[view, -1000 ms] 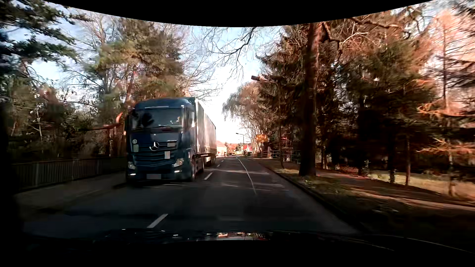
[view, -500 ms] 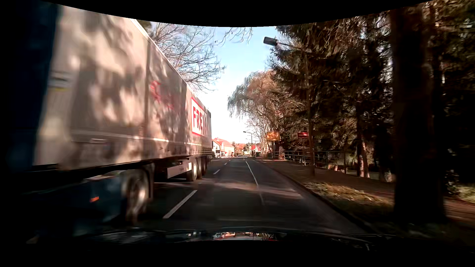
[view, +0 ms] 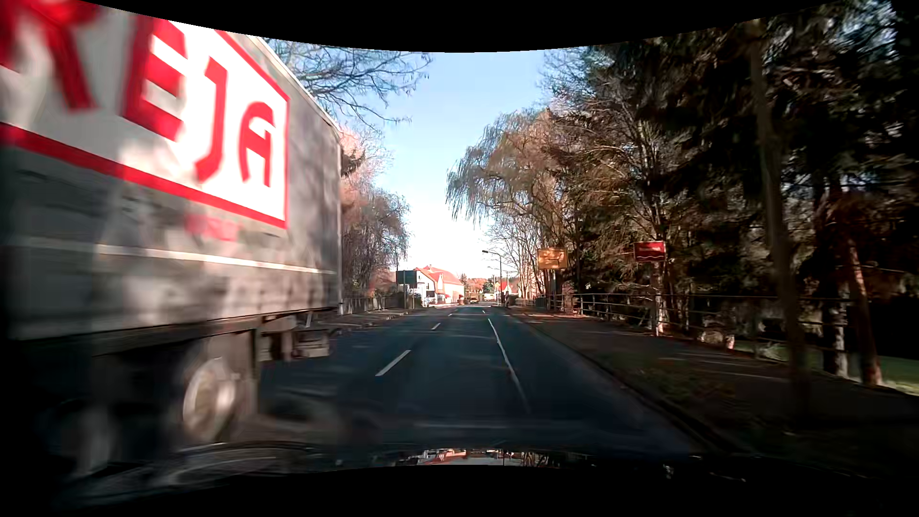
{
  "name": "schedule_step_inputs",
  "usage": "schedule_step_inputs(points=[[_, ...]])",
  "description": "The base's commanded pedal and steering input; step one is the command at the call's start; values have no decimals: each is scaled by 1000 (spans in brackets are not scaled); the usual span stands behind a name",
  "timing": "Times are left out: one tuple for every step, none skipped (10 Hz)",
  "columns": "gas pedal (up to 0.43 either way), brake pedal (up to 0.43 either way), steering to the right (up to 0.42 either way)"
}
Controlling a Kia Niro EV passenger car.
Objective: Follow the waypoints while adhering to traffic rules and regulations
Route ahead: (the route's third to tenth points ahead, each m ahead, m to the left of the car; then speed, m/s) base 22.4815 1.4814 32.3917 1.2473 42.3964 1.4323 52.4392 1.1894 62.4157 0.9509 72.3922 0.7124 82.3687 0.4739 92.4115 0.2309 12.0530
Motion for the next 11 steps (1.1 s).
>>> schedule_step_inputs(points=[[130,0,-14],[130,0,-11],[130,0,-7],[130,0,-5],[130,0,-5],[130,0,-4],[130,0,-5],[130,0,-4],[130,0,-4],[130,0,-4],[130,0,-4]])
